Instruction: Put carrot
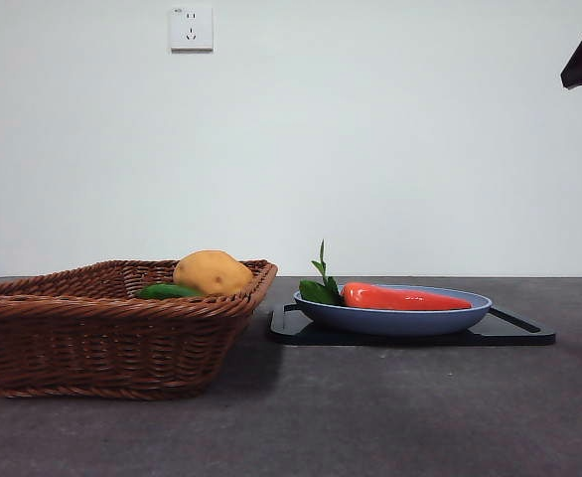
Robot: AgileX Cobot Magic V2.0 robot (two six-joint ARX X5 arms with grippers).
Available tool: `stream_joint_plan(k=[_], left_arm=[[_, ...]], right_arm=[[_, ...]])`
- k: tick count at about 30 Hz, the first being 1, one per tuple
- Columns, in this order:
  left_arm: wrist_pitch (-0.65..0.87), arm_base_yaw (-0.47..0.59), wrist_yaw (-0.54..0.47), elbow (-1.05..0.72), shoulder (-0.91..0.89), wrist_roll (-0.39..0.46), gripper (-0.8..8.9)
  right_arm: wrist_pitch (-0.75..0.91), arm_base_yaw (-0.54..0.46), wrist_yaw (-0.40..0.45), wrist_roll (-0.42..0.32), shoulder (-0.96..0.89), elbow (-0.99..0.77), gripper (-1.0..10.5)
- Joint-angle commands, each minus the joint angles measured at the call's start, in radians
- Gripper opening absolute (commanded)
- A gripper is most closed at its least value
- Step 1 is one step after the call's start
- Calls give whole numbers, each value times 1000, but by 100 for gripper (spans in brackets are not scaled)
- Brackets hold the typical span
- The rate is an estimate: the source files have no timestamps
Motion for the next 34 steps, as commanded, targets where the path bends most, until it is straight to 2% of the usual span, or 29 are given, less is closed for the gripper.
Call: stream_joint_plan(k=[1,6,29,34], left_arm=[[12,3,-2,-23,-3,-19,8],[19,3,2,-25,-3,-68,8],[20,3,0,-25,-3,-68,8],[20,3,0,-25,-3,-68,8]], right_arm=[[7,7,4,10,2,7,4],[7,7,4,10,2,7,4],[6,7,5,8,2,7,4],[-4,-4,51,-90,-54,7,4]])
